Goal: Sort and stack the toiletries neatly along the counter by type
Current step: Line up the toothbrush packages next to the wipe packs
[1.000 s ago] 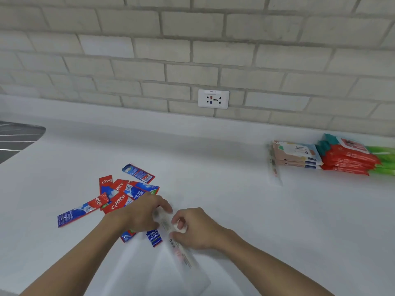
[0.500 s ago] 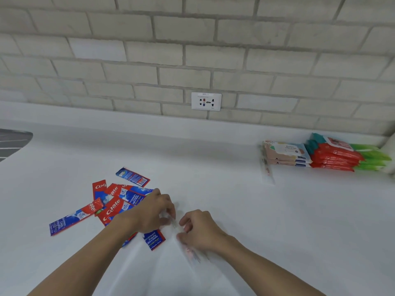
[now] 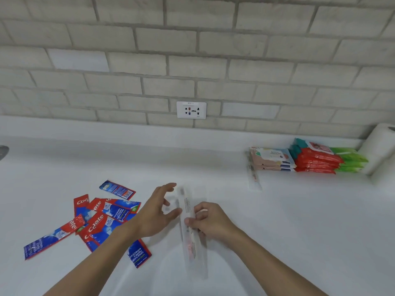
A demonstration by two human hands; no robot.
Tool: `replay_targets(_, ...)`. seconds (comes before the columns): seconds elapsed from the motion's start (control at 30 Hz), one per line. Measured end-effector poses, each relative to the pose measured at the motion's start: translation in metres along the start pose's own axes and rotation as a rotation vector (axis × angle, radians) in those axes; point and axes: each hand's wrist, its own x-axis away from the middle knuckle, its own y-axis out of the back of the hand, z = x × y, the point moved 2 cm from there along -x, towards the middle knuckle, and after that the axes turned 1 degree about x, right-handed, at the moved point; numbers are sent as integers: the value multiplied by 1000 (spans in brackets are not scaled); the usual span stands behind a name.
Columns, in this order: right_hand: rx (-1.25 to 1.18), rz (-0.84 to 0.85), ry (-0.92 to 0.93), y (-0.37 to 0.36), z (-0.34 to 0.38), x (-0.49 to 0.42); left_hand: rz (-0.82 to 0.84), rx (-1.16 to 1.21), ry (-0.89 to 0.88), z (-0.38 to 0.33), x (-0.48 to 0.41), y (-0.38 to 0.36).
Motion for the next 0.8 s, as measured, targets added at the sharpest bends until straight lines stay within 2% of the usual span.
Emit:
replay_targets(0.13,-90,-69,24,19,5,-2,105,310,224,-13,-1,-17)
replay_targets(0.23,-176,-103,31,30,8,-4,239,458,255,-23,0,-30)
replay_targets(0.33,-264,-116,35,42,8,-8,323,481,216,-37,1,-40)
replay_targets(0.63,-479,-165,4,72,-4,-33,256,434,218,-51,-17,-48)
replay_targets(0.8,-568,-135,6,91,-5,-44,226,431,226,-51,-27,-55)
